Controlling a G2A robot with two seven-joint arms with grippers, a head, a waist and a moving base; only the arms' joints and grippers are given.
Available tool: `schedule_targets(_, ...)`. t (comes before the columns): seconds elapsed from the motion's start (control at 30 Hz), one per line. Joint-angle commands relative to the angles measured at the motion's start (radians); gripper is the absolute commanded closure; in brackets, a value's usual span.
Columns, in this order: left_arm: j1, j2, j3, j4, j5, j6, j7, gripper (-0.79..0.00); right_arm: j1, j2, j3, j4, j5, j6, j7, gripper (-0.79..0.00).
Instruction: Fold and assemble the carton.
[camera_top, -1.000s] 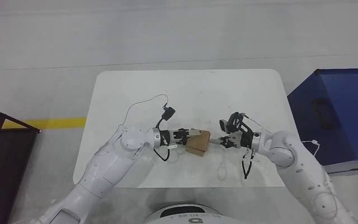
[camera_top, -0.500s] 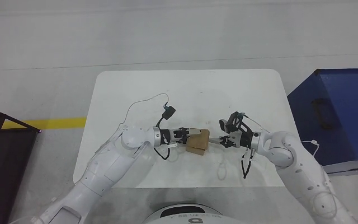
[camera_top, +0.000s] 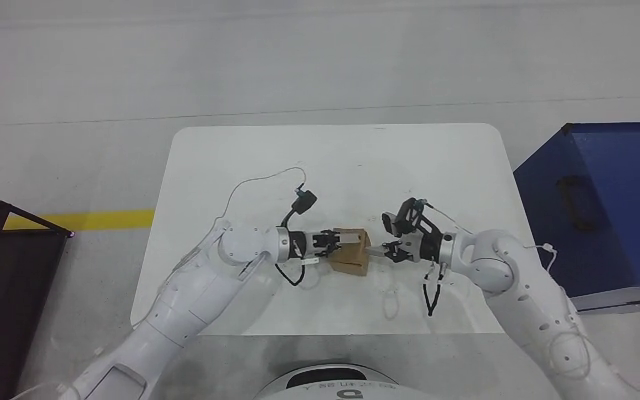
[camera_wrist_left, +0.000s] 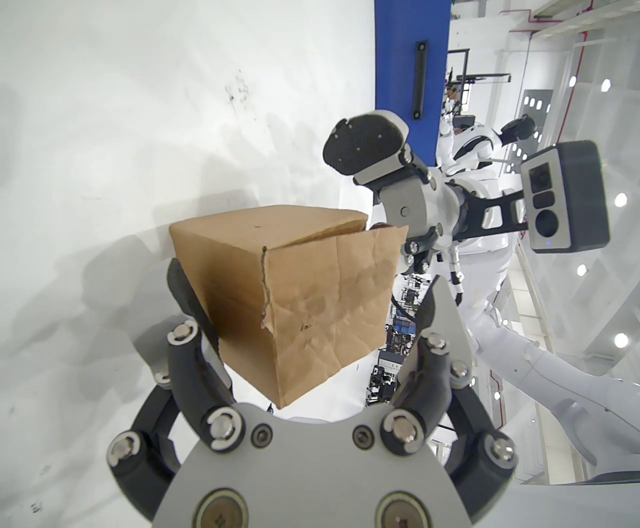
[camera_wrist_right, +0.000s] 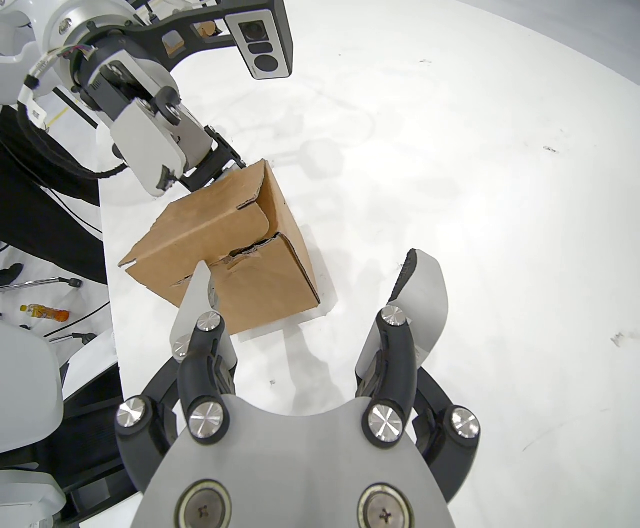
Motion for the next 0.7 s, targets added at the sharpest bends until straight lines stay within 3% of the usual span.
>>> schedule_targets(0.0, -0.004, -0.001, 0.004, 0.001, 0.005, 0.004, -0.003, -0.767, 0.003, -0.001, -0.002, 0.003, 0.003, 0.001, -0.007, -0.64)
schedule_targets(0.67, -0.02, -0.004, 0.008, -0.013, 0.018, 0.017, -0.007, -0.785, 0.029, -0.009, -0.036, 0.031, 0.077, 0.036, -0.015, -0.662)
